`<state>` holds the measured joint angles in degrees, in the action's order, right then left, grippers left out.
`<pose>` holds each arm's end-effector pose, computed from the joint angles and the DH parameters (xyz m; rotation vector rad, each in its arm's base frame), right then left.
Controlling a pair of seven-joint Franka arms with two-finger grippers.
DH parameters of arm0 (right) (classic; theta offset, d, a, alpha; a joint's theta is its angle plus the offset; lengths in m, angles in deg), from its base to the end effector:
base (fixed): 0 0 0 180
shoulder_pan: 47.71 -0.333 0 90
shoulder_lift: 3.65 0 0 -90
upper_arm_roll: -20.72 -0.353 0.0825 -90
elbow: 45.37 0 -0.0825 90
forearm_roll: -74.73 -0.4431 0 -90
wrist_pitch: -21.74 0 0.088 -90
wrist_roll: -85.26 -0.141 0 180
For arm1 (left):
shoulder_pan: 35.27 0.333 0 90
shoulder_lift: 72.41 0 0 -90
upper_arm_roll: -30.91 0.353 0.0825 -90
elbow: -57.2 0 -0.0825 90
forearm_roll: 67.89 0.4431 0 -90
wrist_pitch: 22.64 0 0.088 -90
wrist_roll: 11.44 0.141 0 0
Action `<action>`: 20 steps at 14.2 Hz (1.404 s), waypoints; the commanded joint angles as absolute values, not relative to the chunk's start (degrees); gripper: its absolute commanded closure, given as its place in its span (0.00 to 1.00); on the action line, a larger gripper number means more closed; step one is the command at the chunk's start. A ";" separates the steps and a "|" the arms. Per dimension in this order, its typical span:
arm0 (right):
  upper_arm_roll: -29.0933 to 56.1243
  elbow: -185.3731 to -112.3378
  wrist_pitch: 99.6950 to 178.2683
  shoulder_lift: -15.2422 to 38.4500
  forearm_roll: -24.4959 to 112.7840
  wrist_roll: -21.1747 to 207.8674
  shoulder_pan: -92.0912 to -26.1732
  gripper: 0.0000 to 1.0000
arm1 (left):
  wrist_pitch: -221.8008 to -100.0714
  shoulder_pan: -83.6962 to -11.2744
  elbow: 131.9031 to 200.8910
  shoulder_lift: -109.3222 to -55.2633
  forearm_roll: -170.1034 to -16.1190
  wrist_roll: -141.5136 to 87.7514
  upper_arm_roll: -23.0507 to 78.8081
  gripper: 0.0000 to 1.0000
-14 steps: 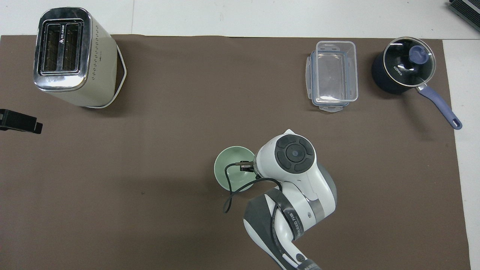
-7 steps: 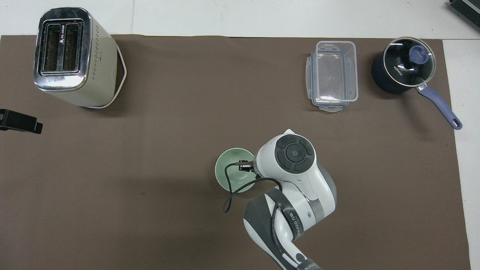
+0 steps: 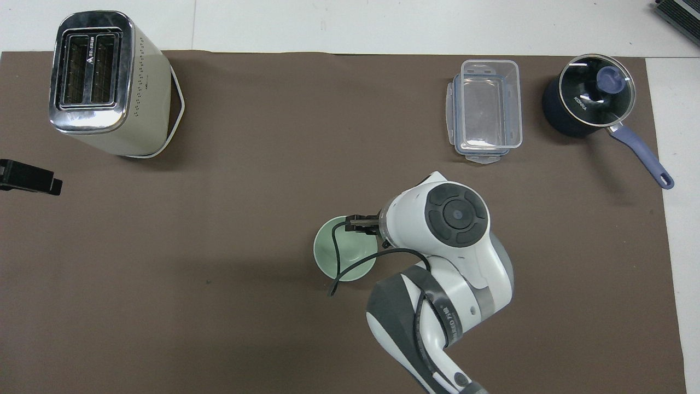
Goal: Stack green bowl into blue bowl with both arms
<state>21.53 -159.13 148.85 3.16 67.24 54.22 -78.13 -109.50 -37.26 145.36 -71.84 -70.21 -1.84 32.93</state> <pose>0.5621 0.3285 0.3898 -2.9874 0.1461 -0.0666 0.6044 -0.0055 0.6459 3.0888 -0.2616 -0.0144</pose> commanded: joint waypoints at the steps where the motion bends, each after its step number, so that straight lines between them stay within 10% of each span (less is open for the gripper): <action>1: 21.51 -157.53 145.06 0.13 67.35 56.86 -73.56 0.00 | -109.13 -36.94 146.41 -70.74 -68.94 -2.47 32.58 0.00; 20: 21.68 -146.35 120.53 -8.22 71.48 79.01 -48.07 0.00 | -109.13 -36.94 146.41 -70.74 -68.94 -2.47 32.58 0.00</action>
